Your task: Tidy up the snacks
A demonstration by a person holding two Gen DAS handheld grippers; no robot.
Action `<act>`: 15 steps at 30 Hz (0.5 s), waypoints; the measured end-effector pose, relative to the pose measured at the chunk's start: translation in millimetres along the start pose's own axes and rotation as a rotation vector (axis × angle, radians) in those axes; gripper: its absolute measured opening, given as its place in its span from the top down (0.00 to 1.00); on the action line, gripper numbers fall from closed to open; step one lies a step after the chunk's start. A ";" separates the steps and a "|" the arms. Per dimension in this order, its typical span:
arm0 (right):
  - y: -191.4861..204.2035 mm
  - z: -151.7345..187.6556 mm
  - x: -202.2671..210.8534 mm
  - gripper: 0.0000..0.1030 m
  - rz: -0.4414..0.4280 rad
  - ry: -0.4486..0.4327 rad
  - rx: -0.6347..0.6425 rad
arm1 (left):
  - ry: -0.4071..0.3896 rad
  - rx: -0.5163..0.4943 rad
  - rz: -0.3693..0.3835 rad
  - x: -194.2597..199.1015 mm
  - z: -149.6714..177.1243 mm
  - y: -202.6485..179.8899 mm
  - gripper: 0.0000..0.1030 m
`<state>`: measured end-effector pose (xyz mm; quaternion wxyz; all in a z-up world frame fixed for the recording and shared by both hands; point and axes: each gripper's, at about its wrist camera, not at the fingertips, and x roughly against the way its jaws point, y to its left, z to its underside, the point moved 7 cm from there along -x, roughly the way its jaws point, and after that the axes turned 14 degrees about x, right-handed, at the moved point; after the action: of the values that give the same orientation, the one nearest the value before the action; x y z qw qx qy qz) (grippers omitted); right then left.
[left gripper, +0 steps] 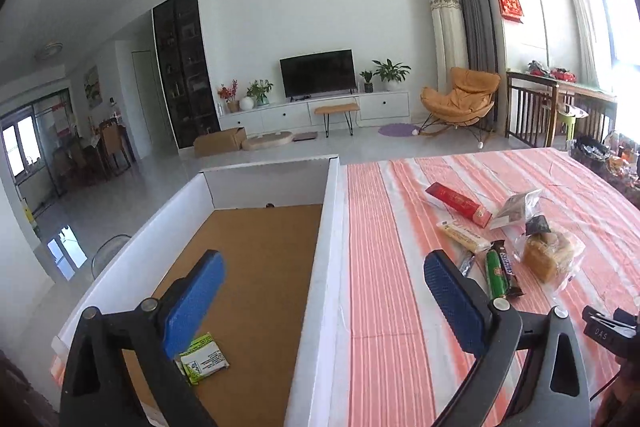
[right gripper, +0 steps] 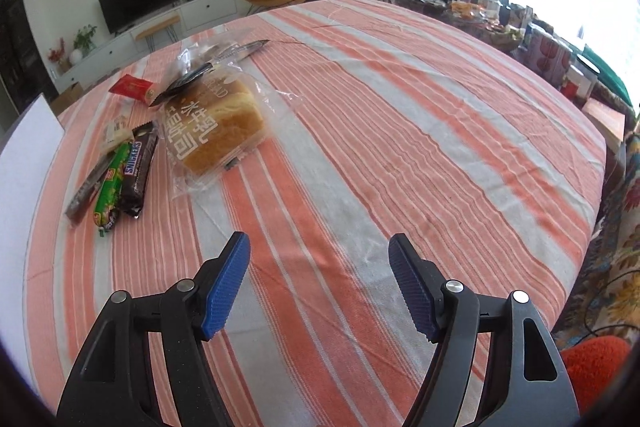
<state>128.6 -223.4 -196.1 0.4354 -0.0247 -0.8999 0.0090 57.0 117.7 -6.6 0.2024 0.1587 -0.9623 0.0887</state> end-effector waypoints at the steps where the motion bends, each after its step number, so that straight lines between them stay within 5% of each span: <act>1: 0.3 0.9 -1.2 0.27 -0.002 0.006 0.002 | 0.000 0.004 0.045 6.6 1.2 -10.8 0.00; 8: -4.4 4.9 -2.5 0.27 0.011 0.022 -0.008 | 0.316 -0.080 0.270 -11.7 64.0 -87.7 0.00; 12: -8.8 9.1 -6.8 0.27 0.009 0.050 -0.030 | 0.458 -0.100 0.287 -48.5 111.0 -111.0 0.00; 15: -5.8 9.8 -6.6 0.24 0.012 0.054 -0.014 | 0.490 -0.108 0.255 -70.8 135.4 -115.5 0.00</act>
<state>124.8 -229.5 -207.1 0.4594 -0.0334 -0.8876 0.0049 109.0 -2.8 -146.1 0.4245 -0.0008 -0.9001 0.0979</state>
